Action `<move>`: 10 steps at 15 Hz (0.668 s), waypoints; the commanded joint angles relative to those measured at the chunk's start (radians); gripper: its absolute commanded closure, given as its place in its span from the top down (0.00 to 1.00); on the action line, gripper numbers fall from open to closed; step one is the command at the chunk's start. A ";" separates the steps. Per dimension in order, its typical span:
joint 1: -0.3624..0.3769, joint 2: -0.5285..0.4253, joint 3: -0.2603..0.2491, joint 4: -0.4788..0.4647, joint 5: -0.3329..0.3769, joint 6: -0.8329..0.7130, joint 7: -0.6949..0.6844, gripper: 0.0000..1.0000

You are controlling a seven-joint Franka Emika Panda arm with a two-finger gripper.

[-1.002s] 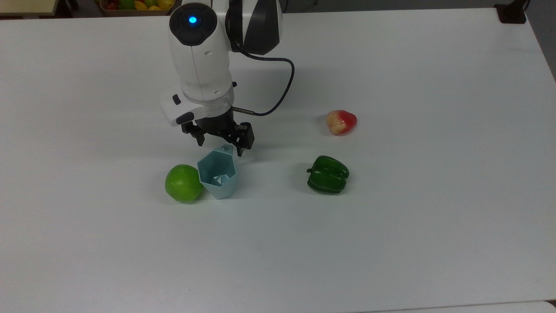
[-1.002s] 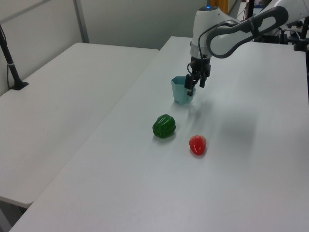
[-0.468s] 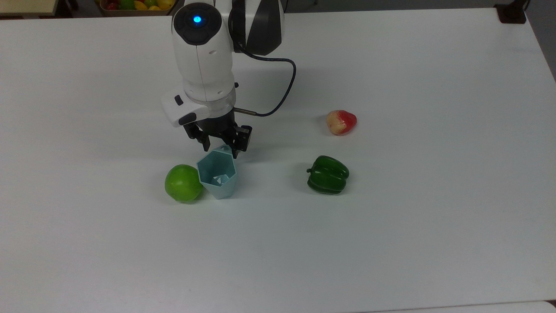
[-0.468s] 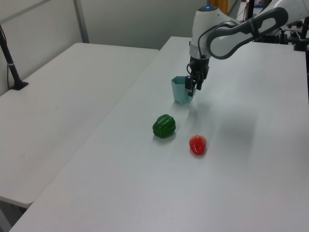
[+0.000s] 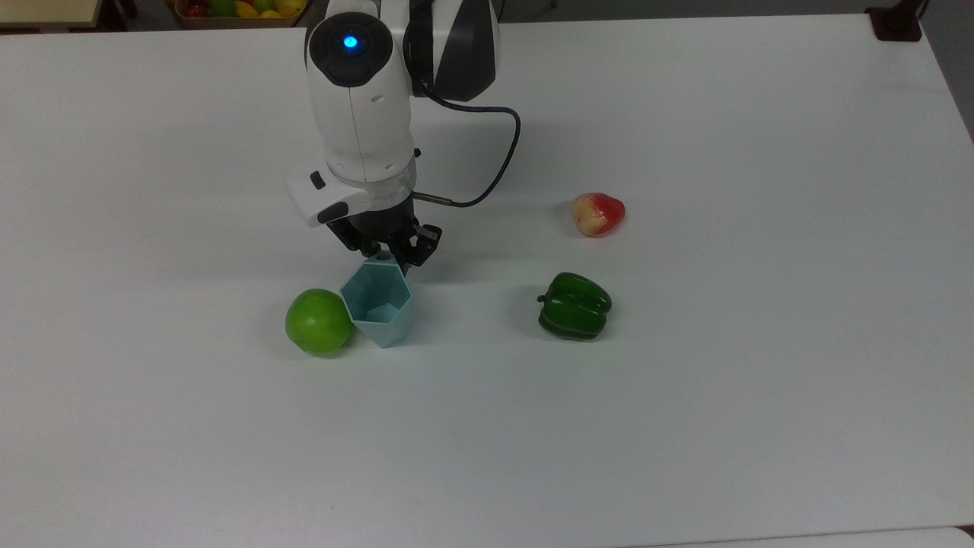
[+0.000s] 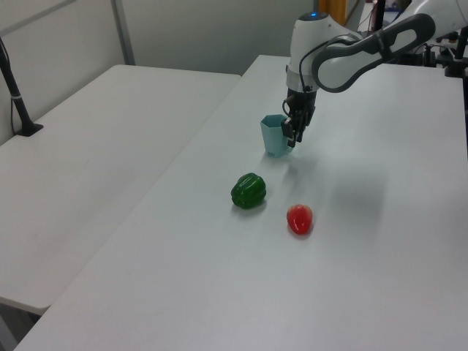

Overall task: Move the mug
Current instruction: 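Lower the gripper and close it on the light-blue mug's rim, then lift the mug and carry it away from the green apple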

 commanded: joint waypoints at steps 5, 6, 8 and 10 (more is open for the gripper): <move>0.003 -0.007 0.008 0.004 -0.041 0.018 0.027 0.23; 0.003 -0.015 0.010 0.004 -0.041 0.015 0.027 0.23; 0.003 -0.027 0.010 0.001 -0.041 0.010 0.027 0.23; 0.003 -0.057 0.010 -0.016 -0.041 0.004 0.027 0.23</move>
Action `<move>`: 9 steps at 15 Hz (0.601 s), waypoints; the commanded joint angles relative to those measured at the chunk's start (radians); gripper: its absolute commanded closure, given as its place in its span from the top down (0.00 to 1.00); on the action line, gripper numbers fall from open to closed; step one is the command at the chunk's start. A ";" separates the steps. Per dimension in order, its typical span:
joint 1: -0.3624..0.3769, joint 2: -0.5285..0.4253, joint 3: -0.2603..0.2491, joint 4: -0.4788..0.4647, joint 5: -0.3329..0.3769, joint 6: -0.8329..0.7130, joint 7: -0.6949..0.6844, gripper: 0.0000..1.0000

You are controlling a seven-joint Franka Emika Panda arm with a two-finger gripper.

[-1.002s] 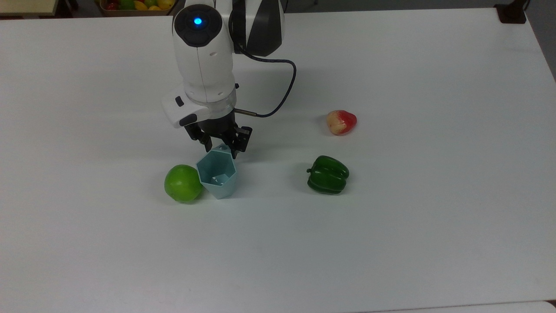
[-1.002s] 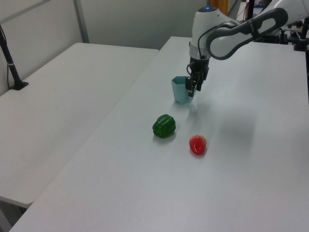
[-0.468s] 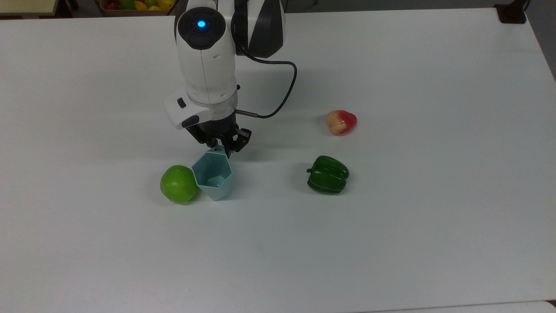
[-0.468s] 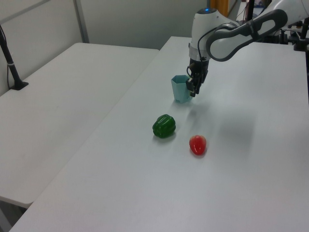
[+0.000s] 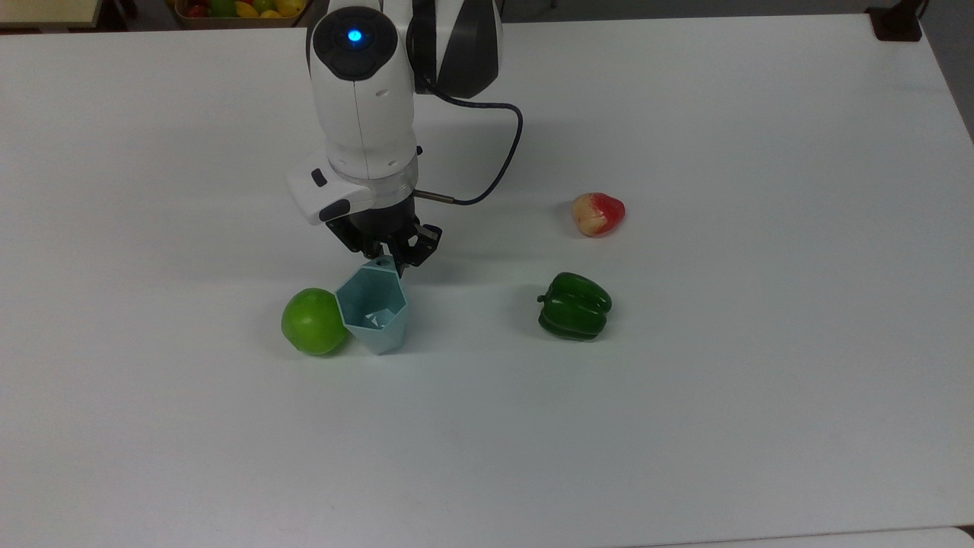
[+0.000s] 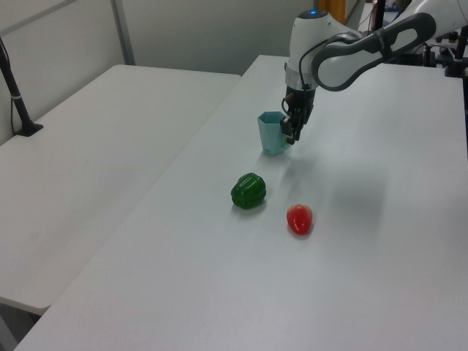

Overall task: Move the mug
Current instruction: 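Lift the mug and carry it away from the green apple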

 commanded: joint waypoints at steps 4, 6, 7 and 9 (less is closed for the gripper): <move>0.003 -0.155 0.005 -0.128 -0.015 0.001 0.029 0.23; 0.003 -0.242 0.006 -0.214 -0.002 -0.001 0.032 0.23; 0.003 -0.284 0.005 -0.250 0.003 -0.001 0.032 0.23; 0.003 -0.374 0.006 -0.336 0.021 -0.001 0.030 0.23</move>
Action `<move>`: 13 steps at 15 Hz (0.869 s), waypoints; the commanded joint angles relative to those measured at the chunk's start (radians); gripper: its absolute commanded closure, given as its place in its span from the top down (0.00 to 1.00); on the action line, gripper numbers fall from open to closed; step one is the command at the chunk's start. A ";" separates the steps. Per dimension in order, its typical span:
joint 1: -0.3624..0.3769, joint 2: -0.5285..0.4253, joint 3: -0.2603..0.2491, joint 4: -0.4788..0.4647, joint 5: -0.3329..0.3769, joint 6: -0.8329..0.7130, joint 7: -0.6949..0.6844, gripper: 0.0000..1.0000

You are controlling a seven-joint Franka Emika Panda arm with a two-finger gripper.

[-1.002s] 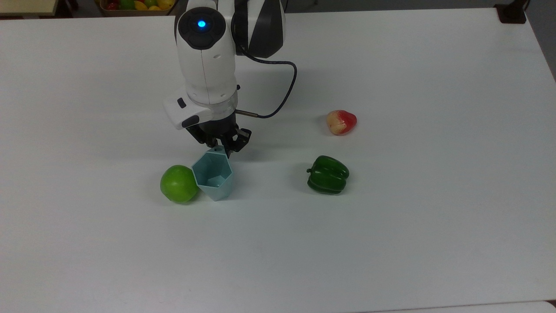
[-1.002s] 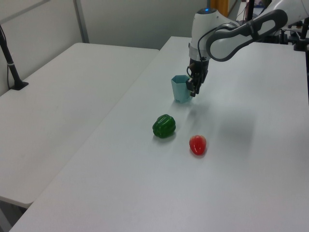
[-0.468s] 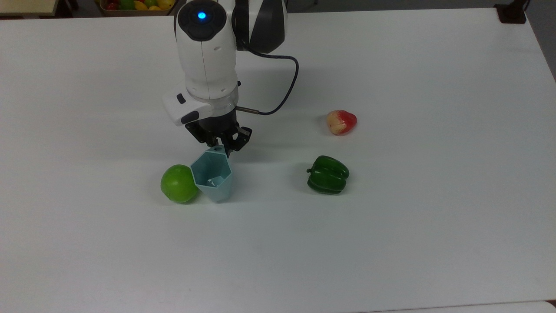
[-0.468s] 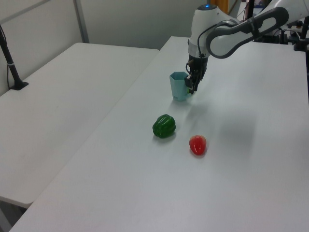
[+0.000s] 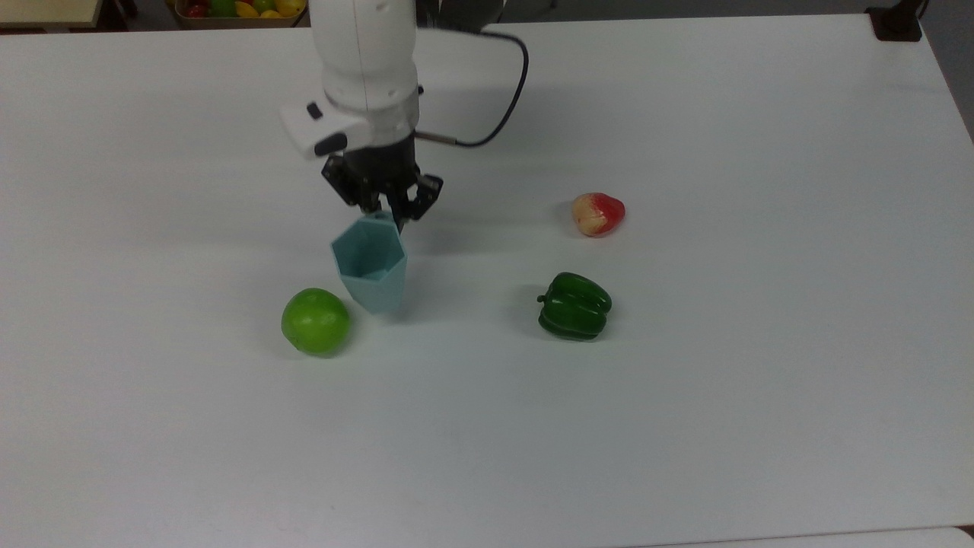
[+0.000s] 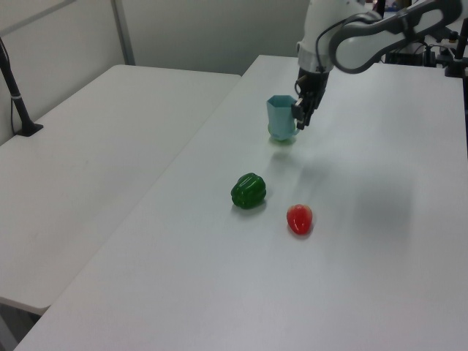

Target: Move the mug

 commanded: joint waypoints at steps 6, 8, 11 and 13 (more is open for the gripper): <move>0.002 -0.362 0.005 -0.385 0.100 -0.041 0.013 0.23; 0.004 -0.383 0.005 -0.417 0.100 -0.058 -0.002 0.23; 0.004 -0.374 0.007 -0.427 0.101 -0.057 -0.002 0.23; 0.016 -0.348 0.008 -0.427 0.101 -0.054 0.004 0.23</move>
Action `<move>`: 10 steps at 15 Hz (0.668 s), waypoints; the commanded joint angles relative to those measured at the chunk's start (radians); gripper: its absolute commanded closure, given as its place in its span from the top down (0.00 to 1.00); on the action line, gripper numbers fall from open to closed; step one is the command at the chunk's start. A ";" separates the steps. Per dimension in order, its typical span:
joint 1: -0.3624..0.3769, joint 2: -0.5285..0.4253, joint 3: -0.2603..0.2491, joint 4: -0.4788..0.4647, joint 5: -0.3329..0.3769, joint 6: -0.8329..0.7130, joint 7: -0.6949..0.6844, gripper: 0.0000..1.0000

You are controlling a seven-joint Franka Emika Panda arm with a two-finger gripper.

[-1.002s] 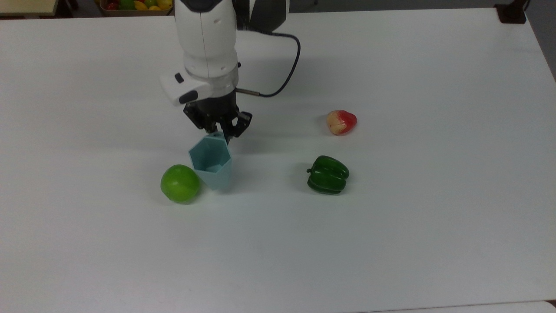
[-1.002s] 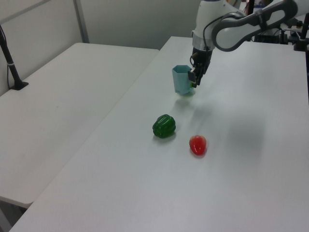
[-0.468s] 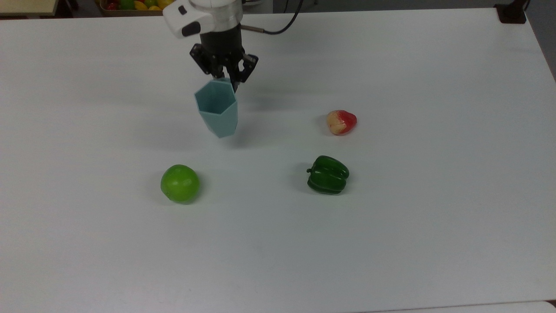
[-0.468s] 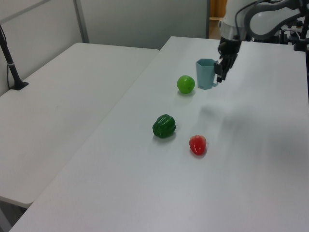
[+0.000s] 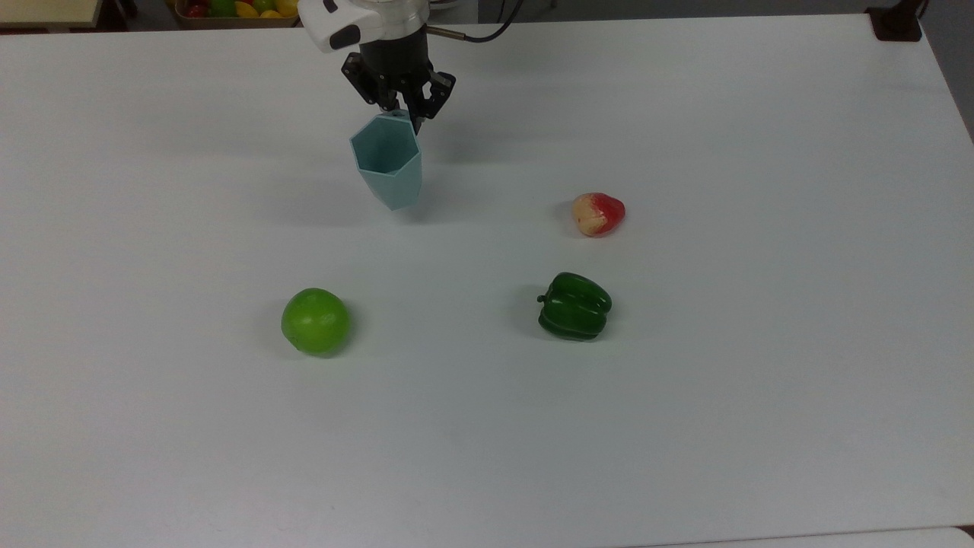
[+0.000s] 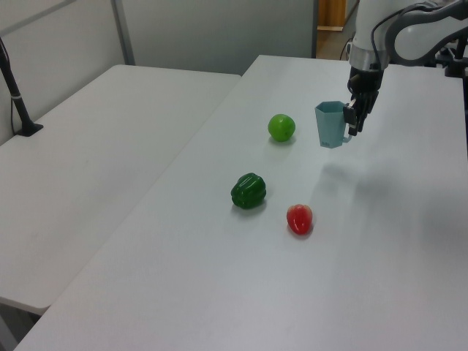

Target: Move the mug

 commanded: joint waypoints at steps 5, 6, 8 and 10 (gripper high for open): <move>0.025 0.056 0.018 -0.013 0.019 -0.001 0.000 0.23; 0.031 0.069 0.020 -0.012 0.018 0.000 0.001 0.23; 0.033 0.080 0.024 -0.012 0.016 0.000 0.000 0.23; 0.033 0.082 0.026 -0.013 0.016 -0.001 -0.003 0.23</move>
